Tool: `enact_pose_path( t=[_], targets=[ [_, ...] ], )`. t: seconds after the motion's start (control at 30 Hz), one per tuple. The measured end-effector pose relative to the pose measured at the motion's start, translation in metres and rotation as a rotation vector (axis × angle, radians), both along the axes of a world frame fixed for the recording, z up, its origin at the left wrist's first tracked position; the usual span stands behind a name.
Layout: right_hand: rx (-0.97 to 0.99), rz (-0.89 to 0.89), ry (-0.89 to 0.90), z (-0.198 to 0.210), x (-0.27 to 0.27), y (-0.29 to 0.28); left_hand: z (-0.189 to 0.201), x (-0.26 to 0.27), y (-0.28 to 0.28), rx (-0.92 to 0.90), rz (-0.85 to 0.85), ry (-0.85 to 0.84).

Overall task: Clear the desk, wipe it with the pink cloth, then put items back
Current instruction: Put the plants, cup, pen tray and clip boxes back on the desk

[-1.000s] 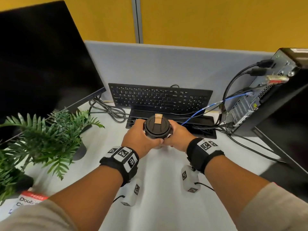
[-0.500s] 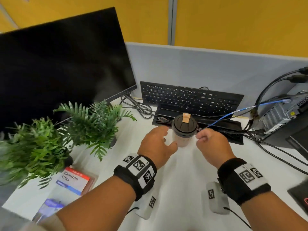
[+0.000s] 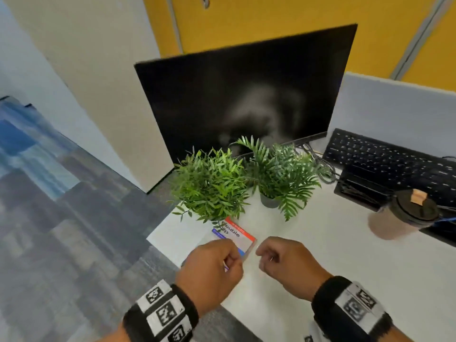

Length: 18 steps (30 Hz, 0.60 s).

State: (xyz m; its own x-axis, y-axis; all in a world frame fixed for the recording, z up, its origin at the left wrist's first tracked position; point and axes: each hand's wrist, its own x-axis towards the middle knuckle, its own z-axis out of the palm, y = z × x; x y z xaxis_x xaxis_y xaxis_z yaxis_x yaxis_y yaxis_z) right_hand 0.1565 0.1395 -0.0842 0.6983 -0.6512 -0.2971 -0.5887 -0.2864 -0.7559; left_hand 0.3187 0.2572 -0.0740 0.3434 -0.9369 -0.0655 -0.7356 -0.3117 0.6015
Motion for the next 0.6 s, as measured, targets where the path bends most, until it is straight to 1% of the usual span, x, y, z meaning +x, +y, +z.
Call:
enact_pose_path(
  t=[0.1,0.2,0.27,0.33,0.37,0.4,0.43,0.47,0.53,0.57,0.6],
  targets=[
    [0.015,-0.079,0.033,-0.021,0.051,-0.008,-0.02,0.059,0.013,0.088,0.14,-0.021],
    [-0.122,-0.195,0.091,-0.035,0.095,-0.023,-0.038,0.113,0.006,0.18,0.266,-0.026],
    [-0.137,-0.234,0.073,-0.044,0.117,-0.033,-0.05,0.137,-0.009,0.231,0.297,-0.003],
    [-0.052,-0.191,0.068,-0.052,0.129,-0.043,-0.053,0.149,-0.026,0.25,0.253,0.04],
    [0.0,-0.172,0.071,-0.057,0.134,-0.047,-0.058,0.155,-0.037,0.219,0.21,0.098],
    [0.023,-0.175,0.061,-0.06,0.139,-0.05,-0.06,0.159,-0.046,0.182,0.16,0.228],
    [0.019,-0.157,0.1,-0.063,0.141,-0.053,-0.061,0.162,-0.054,0.132,0.104,0.394],
    [-0.019,-0.142,0.185,-0.067,0.141,-0.056,-0.064,0.166,-0.06,0.096,0.081,0.543],
    [-0.102,-0.154,0.303,-0.075,0.139,-0.058,-0.067,0.171,-0.068,0.084,0.097,0.762],
    [-0.097,-0.164,0.284,-0.074,0.142,-0.057,-0.065,0.171,-0.071,0.075,0.09,0.825],
    [-0.05,-0.216,0.175,-0.072,0.145,-0.054,-0.065,0.17,-0.072,0.061,0.084,0.846]
  ],
)
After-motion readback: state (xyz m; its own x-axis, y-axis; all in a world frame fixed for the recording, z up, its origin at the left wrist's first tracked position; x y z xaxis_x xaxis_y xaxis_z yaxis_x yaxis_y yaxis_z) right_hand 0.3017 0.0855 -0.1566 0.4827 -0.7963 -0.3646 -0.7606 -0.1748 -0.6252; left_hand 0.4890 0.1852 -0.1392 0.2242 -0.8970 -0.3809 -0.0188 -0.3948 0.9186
